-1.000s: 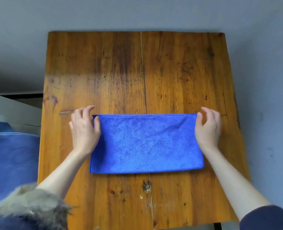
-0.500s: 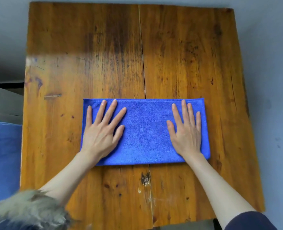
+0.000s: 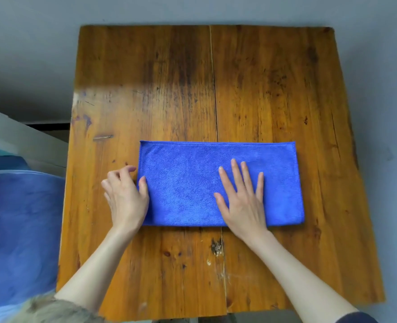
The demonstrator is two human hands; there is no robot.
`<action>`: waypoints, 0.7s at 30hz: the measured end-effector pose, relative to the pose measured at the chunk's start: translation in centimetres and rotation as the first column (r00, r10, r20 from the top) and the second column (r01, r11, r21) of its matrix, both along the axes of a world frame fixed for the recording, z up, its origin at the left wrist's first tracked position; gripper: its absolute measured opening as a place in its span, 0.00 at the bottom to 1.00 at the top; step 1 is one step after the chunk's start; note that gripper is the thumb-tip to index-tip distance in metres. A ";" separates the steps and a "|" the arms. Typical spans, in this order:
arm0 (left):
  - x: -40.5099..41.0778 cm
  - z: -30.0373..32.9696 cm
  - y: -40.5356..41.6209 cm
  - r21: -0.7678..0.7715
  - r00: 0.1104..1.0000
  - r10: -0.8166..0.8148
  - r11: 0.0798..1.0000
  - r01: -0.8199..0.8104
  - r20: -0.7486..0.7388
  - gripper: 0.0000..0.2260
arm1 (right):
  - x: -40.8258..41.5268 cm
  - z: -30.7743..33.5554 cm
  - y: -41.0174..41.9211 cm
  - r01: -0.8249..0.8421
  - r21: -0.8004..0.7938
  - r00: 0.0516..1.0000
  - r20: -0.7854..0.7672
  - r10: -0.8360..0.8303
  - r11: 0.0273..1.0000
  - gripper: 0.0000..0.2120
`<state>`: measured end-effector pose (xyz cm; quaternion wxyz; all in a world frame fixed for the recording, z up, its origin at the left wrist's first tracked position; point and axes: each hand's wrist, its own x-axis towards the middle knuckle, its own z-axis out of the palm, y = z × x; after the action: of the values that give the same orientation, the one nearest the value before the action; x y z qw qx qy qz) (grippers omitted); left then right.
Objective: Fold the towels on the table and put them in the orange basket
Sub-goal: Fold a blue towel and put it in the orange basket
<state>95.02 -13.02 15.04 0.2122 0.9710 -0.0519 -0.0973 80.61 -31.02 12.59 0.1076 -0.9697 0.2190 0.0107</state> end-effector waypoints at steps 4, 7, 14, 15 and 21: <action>0.4 0.0 -0.1 0.052 0.996 0.003 0.999 0.001 -0.084 0.14 | 1.2 -0.5 2.3 -0.031 -0.010 0.999 -0.034 0.030 0.999 0.27; 0.8 0.2 -0.4 0.051 0.988 0.018 0.999 -0.010 -0.153 0.13 | 1.2 -0.9 2.4 -0.036 -0.025 0.996 -0.078 0.034 0.999 0.27; 2.1 0.9 -0.5 -0.001 0.965 0.046 0.999 -0.048 -0.260 0.07 | 1.3 -0.8 2.5 -0.025 -0.032 0.993 -0.117 0.021 0.999 0.28; 2.2 1.3 -0.4 -0.019 0.962 0.046 0.998 -0.053 -0.270 0.06 | 1.4 -0.7 2.4 -0.025 -0.029 0.991 -0.131 0.021 0.999 0.28; 3.0 3.7 -0.3 -0.203 0.871 0.111 0.951 -0.234 -0.479 0.10 | 1.6 0.3 2.1 -0.042 0.045 0.978 -0.203 0.051 0.998 0.29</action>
<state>98.06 -13.35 18.75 0.3491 0.8851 0.0757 -0.2985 82.22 -28.94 12.88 0.1040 -0.9659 0.2059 0.1172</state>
